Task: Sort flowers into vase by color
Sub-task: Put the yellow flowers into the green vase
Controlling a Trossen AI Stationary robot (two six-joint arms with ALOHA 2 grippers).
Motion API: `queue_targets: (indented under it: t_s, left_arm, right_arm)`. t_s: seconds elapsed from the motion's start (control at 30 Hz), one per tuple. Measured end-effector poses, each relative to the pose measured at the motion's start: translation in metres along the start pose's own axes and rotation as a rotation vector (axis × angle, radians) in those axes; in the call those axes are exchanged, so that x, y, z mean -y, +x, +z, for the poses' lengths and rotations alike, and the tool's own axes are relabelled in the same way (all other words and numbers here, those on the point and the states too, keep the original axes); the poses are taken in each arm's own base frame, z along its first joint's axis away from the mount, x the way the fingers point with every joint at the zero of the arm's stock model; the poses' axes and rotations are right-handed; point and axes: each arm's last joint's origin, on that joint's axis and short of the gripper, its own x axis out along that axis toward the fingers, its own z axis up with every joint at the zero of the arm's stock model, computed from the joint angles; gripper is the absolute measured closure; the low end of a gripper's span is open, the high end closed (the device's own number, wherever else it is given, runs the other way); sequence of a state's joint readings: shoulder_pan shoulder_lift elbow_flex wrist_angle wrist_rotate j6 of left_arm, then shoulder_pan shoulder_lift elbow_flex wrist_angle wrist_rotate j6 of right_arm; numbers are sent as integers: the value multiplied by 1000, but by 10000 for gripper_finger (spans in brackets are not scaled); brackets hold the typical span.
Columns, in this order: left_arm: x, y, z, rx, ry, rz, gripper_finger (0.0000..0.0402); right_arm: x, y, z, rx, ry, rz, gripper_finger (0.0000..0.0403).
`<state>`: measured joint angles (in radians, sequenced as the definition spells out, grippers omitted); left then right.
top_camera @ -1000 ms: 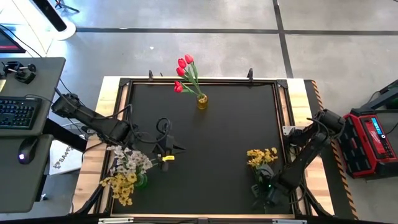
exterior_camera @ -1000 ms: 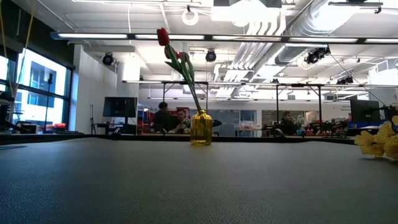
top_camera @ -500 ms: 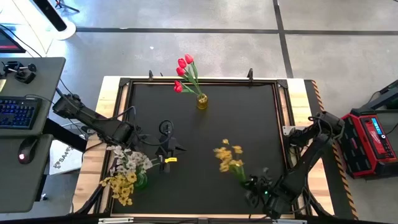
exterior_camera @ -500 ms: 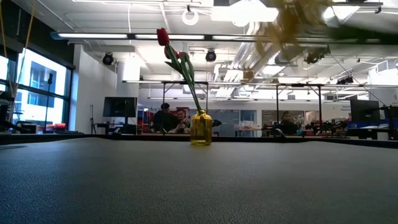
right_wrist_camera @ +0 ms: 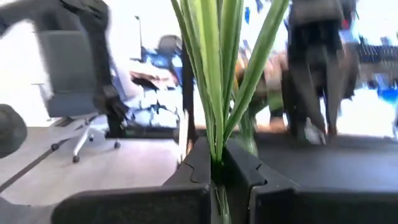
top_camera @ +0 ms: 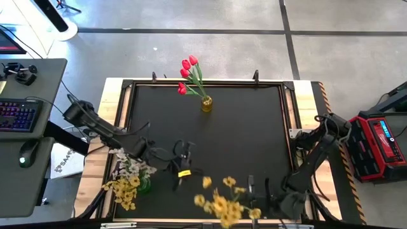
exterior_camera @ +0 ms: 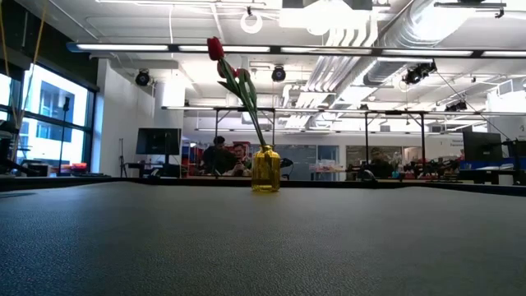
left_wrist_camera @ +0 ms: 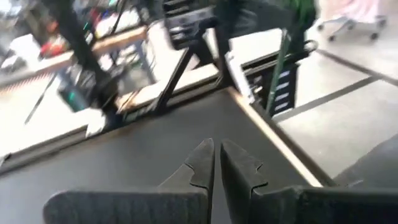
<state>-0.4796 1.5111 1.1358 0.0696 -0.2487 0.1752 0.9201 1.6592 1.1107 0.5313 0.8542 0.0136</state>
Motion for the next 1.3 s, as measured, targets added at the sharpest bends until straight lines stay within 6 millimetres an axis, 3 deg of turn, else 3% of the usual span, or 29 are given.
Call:
queue_targets:
  t_s: [0.23, 0.47, 0.63, 0.9, 1.3]
  left_arm:
    - [5, 18, 5, 182, 36, -145, 332]
    - [3, 24, 5, 230, -45, -117, 239]
    - [1, 25, 6, 247, -59, -95, 206]
    - [0, 24, 11, 296, -34, -83, 223]
    - [0, 23, 12, 314, -30, -98, 320]
  right_arm:
    - [21, 21, 16, 135, -168, 26, 400]
    - [47, 43, 18, 153, -184, 13, 400]
    - [58, 52, 18, 155, -186, -8, 400]
    - [68, 58, 19, 157, -147, -31, 400]
    - [69, 58, 19, 152, -144, -28, 386]
